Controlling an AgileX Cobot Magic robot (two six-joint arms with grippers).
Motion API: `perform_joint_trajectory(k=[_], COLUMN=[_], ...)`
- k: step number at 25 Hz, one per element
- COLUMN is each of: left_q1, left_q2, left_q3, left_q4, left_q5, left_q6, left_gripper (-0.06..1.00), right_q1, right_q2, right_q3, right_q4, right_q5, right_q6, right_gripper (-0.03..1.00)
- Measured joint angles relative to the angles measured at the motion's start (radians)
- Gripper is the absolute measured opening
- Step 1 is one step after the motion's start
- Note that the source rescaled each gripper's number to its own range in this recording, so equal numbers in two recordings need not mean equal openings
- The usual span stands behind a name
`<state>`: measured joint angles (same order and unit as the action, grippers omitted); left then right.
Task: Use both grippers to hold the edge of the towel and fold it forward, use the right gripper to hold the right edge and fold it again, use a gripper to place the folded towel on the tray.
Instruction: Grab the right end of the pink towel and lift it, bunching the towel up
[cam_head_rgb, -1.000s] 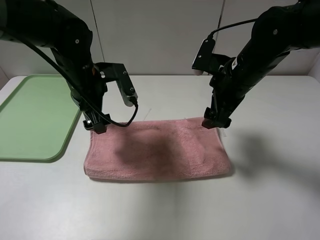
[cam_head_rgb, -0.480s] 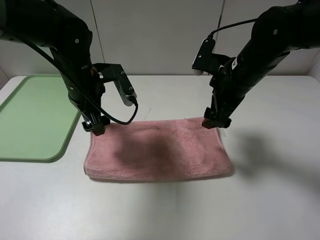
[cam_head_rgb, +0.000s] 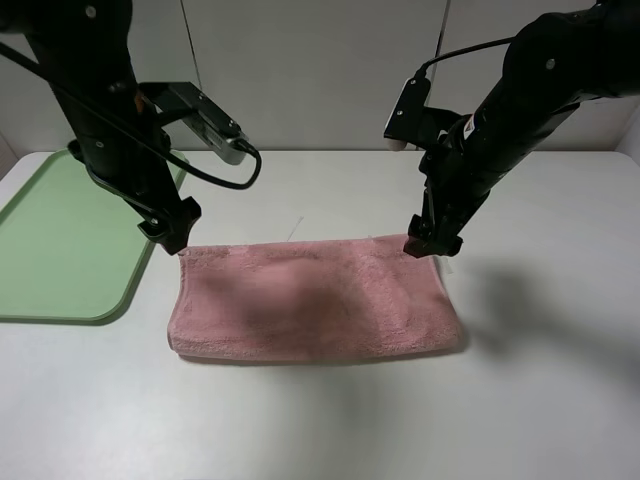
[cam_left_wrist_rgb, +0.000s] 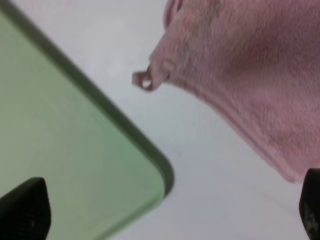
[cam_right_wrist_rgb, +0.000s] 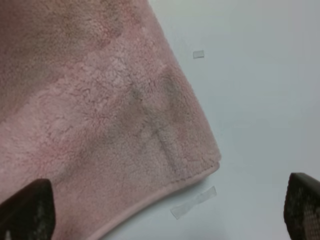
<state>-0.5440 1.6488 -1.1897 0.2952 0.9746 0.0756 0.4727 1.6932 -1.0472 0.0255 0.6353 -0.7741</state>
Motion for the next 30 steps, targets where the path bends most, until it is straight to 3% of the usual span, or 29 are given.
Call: perform_joint_trajectory(k=[3, 12, 30], left_q1=[0.000, 0.000, 0.000], left_q2=[-0.067, -0.290, -1.059], left_q3=[0.000, 0.019, 0.435], left_q4=[0.000, -0.001, -0.055], left_q5=[0.017, 0.126, 0.151], left_q6=[-0.049, -0.076, -0.173], left_gripper=[1.00, 1.00, 1.00], right_q1=[0.000, 0.000, 0.000], right_q2=[0.000, 0.000, 0.000], right_q3=[0.000, 0.000, 0.000], right_q4=[0.000, -0.025, -0.025], right_q5=[0.000, -0.022, -0.032], right_q6=[0.000, 0.000, 0.000], right_gripper=[1.00, 1.00, 1.00])
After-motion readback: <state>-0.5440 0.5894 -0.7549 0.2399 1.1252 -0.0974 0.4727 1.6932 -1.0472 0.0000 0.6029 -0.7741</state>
